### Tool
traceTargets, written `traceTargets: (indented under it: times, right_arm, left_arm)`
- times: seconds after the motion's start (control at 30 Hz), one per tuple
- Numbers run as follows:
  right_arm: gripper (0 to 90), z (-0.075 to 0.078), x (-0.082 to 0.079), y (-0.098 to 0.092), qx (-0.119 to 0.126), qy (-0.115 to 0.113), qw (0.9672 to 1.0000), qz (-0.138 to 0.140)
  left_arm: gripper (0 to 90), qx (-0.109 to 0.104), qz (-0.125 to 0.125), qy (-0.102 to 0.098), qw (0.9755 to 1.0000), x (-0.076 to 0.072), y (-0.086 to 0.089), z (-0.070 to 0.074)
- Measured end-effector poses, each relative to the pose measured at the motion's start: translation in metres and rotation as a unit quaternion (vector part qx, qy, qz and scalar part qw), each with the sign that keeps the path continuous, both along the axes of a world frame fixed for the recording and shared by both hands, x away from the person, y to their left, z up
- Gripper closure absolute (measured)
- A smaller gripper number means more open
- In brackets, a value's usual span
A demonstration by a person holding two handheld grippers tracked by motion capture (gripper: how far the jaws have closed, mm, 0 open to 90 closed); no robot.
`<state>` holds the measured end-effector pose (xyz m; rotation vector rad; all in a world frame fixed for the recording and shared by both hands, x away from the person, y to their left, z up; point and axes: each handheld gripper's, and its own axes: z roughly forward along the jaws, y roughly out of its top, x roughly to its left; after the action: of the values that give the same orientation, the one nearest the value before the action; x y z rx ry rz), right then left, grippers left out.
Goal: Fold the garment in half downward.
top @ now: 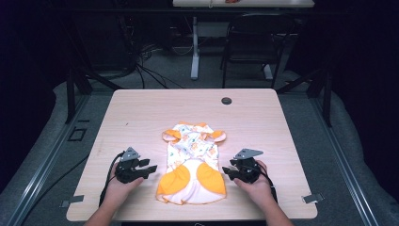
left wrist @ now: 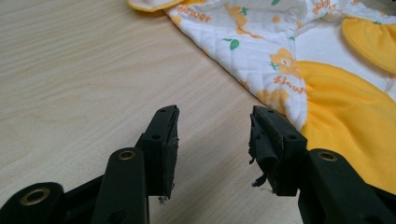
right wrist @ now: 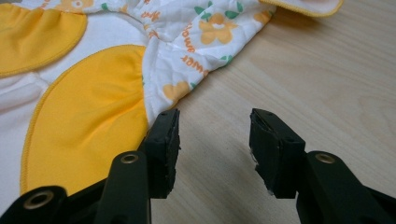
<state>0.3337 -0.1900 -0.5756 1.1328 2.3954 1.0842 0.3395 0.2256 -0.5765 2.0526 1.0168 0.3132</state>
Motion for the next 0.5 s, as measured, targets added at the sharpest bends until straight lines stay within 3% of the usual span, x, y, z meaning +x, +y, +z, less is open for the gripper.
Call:
traceTargets:
  times: [0.1, 0.17, 0.27, 0.3, 0.4, 0.5]
  right_arm:
    - [54.6, 0.0, 0.001, -0.001, -0.001, -0.003, 1.0, 0.002]
    - [55.7, 0.001, 0.002, -0.002, 0.012, -0.015, 0.9998, 0.0]
    - [57.9, 0.004, 0.005, -0.004, 0.012, -0.016, 0.9998, -0.001]
    - [59.5, 0.005, 0.007, -0.004, 0.007, -0.014, 0.9999, 0.004]
    - [60.4, 0.01, 0.015, -0.003, 0.023, -0.012, 0.9996, 0.005]
    - [56.8, 0.016, 0.026, 0.003, 0.016, -0.008, 0.9998, 0.009]
  left_arm:
    - [52.3, -0.002, -0.005, -0.002, 1.0, 0.001, -0.001, 0.0]
    - [52.3, -0.011, -0.005, -0.003, 0.9999, 0.0, -0.001, 0.002]
    - [53.9, -0.031, -0.013, 0.008, 0.9994, 0.005, -0.003, 0.003]
    - [58.9, -0.036, -0.015, 0.017, 0.9991, 0.008, -0.004, 0.003]
    - [60.4, -0.021, -0.018, 0.007, 0.9996, 0.018, -0.01, 0.006]
    - [60.3, -0.008, -0.027, -0.002, 0.9996, 0.03, -0.021, 0.01]
